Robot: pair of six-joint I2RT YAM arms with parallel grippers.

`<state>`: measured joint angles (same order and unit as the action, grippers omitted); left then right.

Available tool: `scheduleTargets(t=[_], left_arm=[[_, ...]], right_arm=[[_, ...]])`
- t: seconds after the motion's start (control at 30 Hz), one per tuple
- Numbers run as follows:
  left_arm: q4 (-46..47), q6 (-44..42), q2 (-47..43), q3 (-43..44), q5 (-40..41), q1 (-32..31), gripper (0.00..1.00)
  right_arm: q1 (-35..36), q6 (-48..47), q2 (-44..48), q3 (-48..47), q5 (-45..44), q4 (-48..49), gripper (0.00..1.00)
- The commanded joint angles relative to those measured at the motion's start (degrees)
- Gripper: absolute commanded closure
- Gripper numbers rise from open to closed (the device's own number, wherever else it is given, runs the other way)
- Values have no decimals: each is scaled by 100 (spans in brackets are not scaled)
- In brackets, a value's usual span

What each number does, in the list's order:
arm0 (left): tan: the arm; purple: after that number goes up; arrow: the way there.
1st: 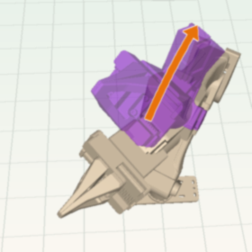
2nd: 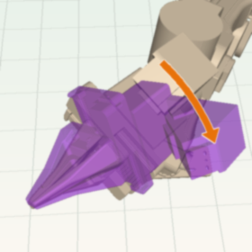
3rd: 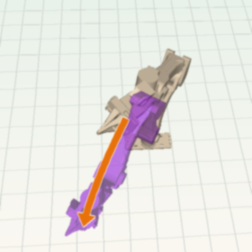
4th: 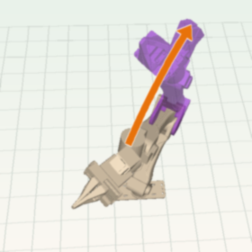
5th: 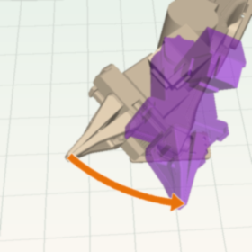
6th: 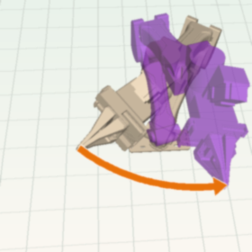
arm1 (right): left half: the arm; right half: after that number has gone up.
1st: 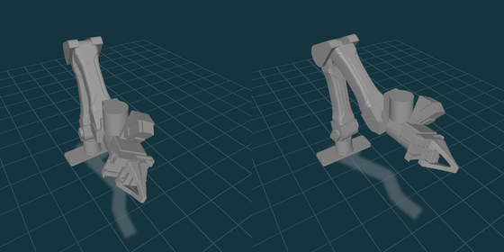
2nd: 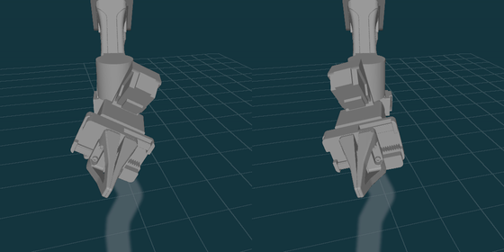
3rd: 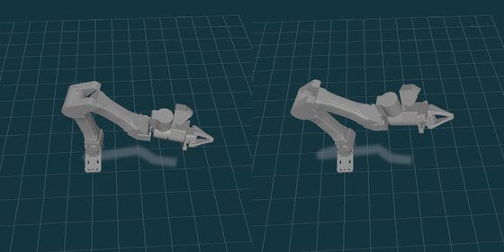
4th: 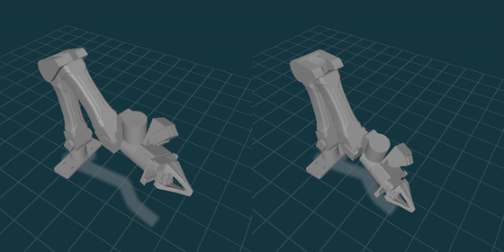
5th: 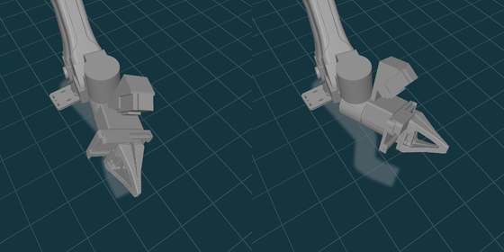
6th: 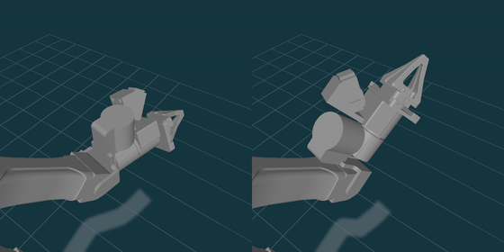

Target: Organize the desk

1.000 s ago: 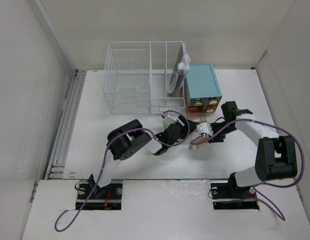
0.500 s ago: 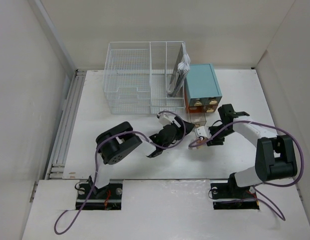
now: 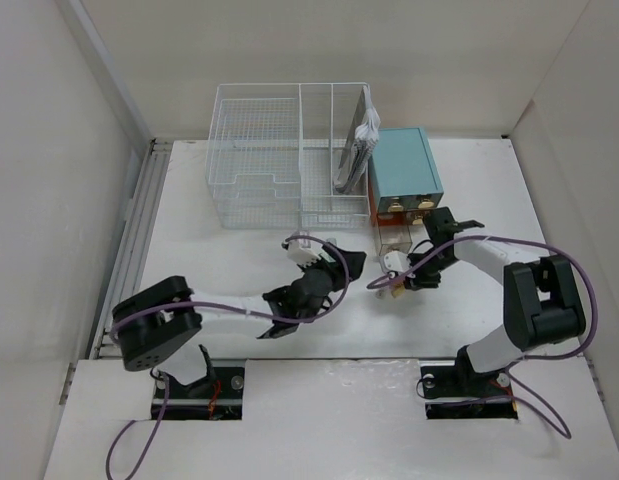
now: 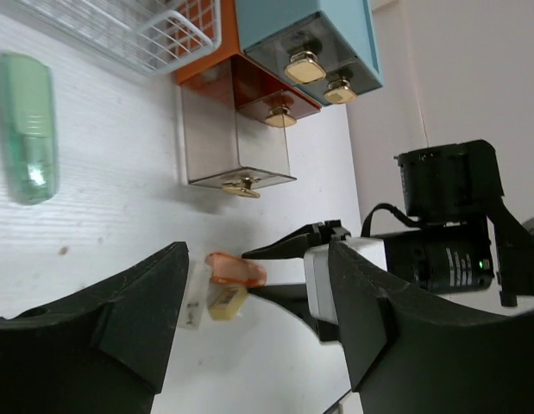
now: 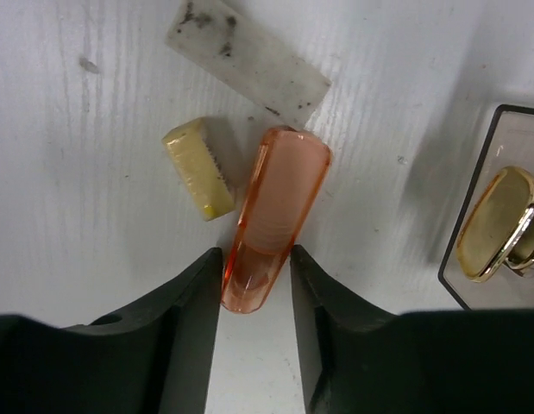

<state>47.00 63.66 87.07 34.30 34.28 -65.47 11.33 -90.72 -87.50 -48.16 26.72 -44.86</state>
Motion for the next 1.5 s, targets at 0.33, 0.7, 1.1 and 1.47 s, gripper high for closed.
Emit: scheduleTargets(t=[0.33, 0.7, 1.1, 1.47], left_arm=[[-2512, -184, -2316, -671, 1750, -466, 38], [-2249, -1399, -1439, -469, 379, -528, 39], [-2187, -2147, -402, 252, -168, -528, 42], [-2581, -2253, -463, 366, 254, -528, 42]], right_arm=[[387, 791, 127, -325, 70, 74, 93], [387, 1846, 1051, -1186, 395, 223, 94], [756, 3815, 542, -1363, -1256, 2129, 94], [861, 4580, -29, -1547, -2074, 2632, 68]])
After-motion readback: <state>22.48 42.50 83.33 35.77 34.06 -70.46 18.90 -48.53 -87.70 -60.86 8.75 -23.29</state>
